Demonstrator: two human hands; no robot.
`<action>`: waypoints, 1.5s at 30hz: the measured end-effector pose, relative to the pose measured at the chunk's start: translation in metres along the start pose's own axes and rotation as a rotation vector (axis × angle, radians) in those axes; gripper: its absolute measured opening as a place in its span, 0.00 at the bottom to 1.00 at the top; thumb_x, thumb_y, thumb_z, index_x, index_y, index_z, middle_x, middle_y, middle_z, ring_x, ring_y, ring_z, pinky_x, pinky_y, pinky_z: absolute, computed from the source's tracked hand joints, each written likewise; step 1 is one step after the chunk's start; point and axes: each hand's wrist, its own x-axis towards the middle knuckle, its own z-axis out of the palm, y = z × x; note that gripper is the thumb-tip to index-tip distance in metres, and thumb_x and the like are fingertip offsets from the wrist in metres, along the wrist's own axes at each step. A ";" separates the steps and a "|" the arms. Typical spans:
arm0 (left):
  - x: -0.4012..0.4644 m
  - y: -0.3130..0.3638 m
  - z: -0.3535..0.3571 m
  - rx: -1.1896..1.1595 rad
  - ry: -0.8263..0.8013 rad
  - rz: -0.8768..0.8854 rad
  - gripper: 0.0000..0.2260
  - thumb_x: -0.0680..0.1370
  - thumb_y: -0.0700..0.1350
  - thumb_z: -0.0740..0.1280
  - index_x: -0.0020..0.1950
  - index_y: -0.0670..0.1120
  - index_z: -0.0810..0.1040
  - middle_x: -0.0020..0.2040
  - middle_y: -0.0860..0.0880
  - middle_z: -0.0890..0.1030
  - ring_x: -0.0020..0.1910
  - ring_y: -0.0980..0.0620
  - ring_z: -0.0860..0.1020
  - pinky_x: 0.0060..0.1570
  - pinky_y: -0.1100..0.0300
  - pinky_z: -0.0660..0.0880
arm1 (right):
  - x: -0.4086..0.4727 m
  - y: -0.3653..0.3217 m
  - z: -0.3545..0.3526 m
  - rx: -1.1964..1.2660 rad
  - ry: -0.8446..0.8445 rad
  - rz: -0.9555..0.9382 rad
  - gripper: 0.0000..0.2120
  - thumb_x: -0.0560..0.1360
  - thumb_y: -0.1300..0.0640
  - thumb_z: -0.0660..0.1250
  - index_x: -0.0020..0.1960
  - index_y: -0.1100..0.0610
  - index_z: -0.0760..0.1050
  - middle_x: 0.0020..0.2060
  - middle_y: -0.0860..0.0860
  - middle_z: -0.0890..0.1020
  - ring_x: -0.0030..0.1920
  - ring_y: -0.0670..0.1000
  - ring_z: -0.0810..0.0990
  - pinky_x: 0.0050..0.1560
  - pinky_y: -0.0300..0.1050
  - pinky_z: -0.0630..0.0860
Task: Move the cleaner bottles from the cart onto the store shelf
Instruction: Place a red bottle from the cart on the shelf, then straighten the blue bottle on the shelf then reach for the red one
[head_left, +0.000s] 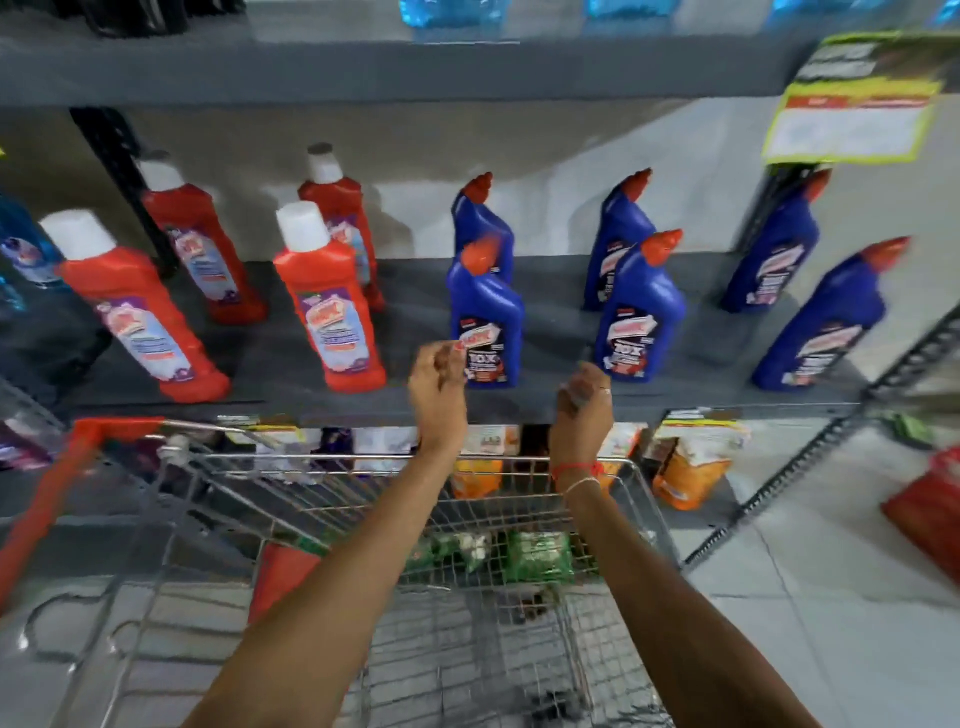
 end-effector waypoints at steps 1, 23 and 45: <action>-0.005 0.005 0.020 0.010 -0.064 0.003 0.05 0.77 0.39 0.62 0.43 0.48 0.73 0.34 0.53 0.74 0.29 0.65 0.74 0.33 0.70 0.71 | 0.015 -0.001 -0.014 0.011 0.059 0.021 0.14 0.70 0.72 0.61 0.55 0.66 0.73 0.45 0.57 0.77 0.46 0.53 0.75 0.49 0.30 0.73; -0.006 0.010 0.191 -0.038 -0.550 -0.351 0.17 0.79 0.54 0.53 0.63 0.49 0.70 0.56 0.49 0.76 0.52 0.52 0.75 0.48 0.59 0.72 | 0.144 0.034 -0.096 0.190 -0.330 0.144 0.18 0.78 0.65 0.56 0.68 0.61 0.63 0.59 0.60 0.74 0.57 0.53 0.74 0.63 0.59 0.73; -0.057 -0.004 0.126 0.059 -0.269 -0.012 0.10 0.79 0.46 0.57 0.53 0.45 0.75 0.41 0.52 0.78 0.42 0.60 0.76 0.45 0.61 0.74 | 0.075 0.027 -0.095 0.076 0.066 0.003 0.13 0.71 0.69 0.61 0.55 0.60 0.70 0.49 0.55 0.73 0.48 0.57 0.76 0.48 0.52 0.76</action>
